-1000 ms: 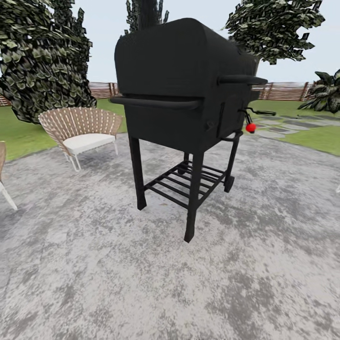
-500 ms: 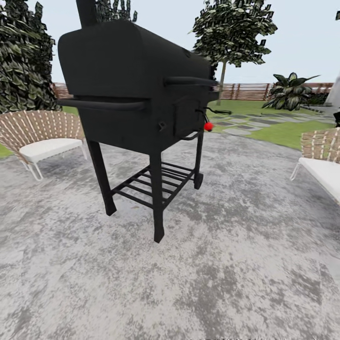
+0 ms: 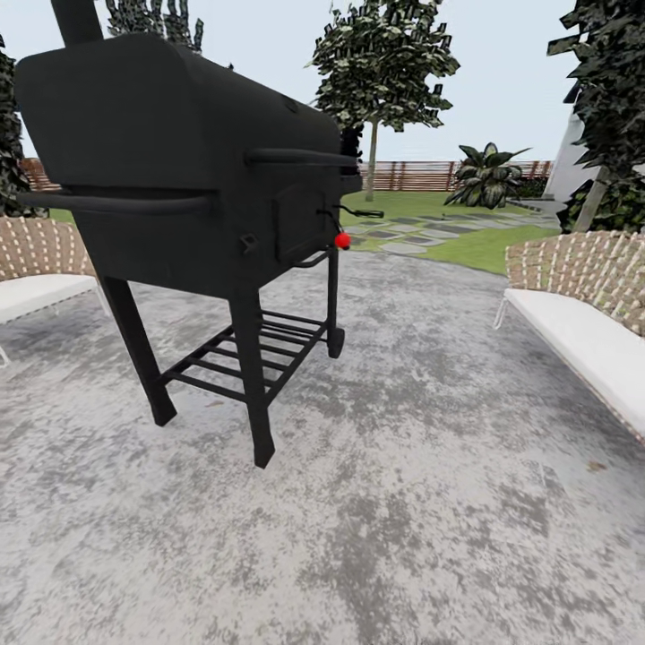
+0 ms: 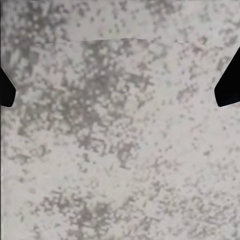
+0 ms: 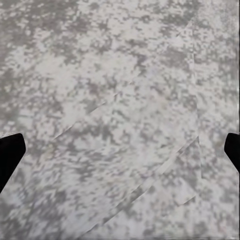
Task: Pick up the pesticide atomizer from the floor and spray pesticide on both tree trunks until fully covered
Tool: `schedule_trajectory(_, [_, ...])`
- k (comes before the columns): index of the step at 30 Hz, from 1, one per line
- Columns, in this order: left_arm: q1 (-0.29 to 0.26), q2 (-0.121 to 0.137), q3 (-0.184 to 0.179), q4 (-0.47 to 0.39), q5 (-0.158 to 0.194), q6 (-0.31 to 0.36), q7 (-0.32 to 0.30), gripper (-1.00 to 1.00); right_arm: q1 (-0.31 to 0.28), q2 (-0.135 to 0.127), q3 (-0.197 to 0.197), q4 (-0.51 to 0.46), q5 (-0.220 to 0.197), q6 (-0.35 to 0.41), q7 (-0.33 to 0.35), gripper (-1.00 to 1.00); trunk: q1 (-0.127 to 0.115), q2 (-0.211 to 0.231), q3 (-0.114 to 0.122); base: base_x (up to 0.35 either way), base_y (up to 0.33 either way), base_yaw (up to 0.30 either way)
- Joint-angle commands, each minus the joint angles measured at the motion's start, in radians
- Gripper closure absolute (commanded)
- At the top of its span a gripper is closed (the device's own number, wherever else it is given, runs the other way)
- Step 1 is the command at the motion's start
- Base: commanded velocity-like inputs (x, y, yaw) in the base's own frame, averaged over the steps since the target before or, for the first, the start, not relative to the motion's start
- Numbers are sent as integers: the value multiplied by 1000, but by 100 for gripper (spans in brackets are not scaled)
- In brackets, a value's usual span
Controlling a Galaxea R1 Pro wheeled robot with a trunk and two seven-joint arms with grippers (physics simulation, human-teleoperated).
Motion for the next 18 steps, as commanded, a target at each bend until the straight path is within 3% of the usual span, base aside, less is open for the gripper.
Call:
schedule_trajectory(1, [0,0,0,0,5,-3,0,-100,-1,0,1,1,-6,-4,0,-100,0,0,0,0,0,-300])
schedule_trajectory(18, [0,3,10,-6,15,-3,1,-100,-1,0,4,1,-7,-4,2,-100,0,0,13,0,0,-285])
